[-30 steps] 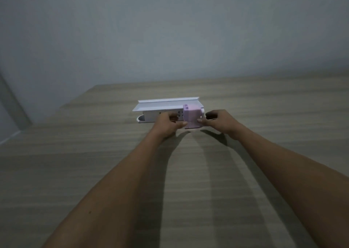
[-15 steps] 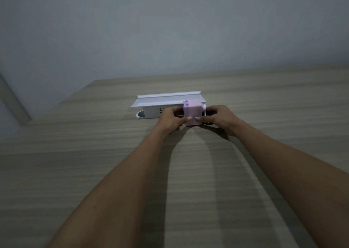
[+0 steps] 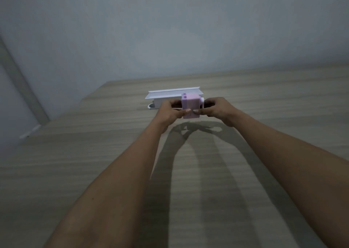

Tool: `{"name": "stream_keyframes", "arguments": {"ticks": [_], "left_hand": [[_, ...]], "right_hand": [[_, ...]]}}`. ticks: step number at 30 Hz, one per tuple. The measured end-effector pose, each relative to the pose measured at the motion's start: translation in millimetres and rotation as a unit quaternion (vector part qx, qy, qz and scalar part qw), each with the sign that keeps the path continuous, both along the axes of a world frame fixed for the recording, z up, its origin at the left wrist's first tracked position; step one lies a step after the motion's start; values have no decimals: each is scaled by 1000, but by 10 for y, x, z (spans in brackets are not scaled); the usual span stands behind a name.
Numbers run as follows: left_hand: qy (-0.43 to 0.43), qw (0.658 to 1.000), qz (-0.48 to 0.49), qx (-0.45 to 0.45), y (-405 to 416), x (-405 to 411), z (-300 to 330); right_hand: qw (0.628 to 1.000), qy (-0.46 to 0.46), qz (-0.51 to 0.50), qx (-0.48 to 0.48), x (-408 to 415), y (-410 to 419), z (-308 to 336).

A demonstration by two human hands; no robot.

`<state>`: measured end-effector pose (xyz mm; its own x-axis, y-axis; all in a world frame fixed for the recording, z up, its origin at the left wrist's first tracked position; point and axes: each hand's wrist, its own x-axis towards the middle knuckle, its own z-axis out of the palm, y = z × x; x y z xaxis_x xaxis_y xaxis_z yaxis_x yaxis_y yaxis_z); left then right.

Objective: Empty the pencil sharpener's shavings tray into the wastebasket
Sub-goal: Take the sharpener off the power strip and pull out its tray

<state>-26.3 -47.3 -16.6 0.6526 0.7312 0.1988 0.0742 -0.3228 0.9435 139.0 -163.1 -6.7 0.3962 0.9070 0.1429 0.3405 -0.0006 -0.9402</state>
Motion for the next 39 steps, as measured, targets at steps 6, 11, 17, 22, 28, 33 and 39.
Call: {"name": "stream_keyframes", "arguments": {"ticks": [6, 11, 17, 22, 28, 33, 39], "left_hand": [[3, 1000, -2, 7, -504, -523, 79], [6, 1000, -8, -1, -800, -744, -35], [15, 1000, -8, -6, -1019, -841, -278], [13, 1000, -1, -17, -1047, -840, -430], [13, 1000, -9, -8, -1048, -869, -442], [9, 1000, -20, -17, -1025, -875, -482], [17, 999, -11, -25, -943, -911, -471]], "right_hand": [[999, -24, 24, 1, -453, -503, 117], [999, -35, 26, -8, -608, -776, -27], [1000, -11, 23, 16, -691, -980, -338], [999, 17, 38, 25, -699, -1022, -476], [998, 18, 57, 30, -622, -979, -545], [997, 35, 64, 32, -574, -952, -587], [997, 30, 71, 10, -563, -931, -564]]}}
